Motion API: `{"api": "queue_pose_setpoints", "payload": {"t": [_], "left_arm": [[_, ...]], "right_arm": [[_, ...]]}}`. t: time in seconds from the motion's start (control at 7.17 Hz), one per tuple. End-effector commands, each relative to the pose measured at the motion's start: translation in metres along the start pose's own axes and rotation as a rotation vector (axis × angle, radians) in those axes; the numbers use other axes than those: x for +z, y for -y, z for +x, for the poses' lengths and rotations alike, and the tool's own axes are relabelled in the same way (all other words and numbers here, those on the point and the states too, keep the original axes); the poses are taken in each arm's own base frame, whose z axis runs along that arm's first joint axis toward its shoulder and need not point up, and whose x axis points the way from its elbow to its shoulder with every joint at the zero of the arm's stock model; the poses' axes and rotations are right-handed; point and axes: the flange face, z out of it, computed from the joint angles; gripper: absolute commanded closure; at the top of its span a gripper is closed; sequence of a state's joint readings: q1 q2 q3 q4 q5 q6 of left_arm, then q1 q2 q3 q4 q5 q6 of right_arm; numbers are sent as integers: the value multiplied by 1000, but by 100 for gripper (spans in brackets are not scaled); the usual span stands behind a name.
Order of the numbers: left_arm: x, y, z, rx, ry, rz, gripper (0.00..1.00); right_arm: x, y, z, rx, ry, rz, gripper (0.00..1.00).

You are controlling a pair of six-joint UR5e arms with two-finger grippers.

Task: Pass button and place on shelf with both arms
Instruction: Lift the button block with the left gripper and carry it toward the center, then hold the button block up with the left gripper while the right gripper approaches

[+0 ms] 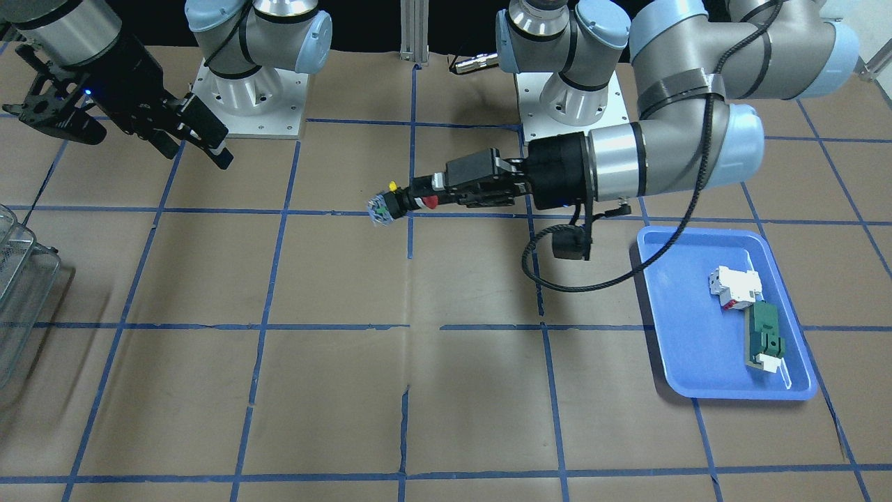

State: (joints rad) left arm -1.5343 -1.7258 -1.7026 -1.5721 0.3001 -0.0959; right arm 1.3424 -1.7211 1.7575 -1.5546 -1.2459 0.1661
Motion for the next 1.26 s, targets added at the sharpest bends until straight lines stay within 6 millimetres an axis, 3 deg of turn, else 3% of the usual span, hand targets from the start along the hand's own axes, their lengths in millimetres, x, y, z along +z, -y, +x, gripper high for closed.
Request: {"api": "queue_pose_setpoints", "payload": {"t": [0.0,0.28,0.7,0.84,1.12], "left_arm": [[39,-19,16,10,-99,-78,100],[46,-25,19,32,-99,-86,100],[47,-22,18,32,-101,-88,100],[47,-22,18,33,-106,-88,100],[50,-17,16,33,-119,-92,100]], "right_arm": [[-2,1,-3,100,217,-92,0],[-9,11,19,192,261,-103,0],[-2,16,15,227,338,-158,0],[-12,19,12,134,346,-98,0],[-32,6,5,-153,356,15,0]]}}
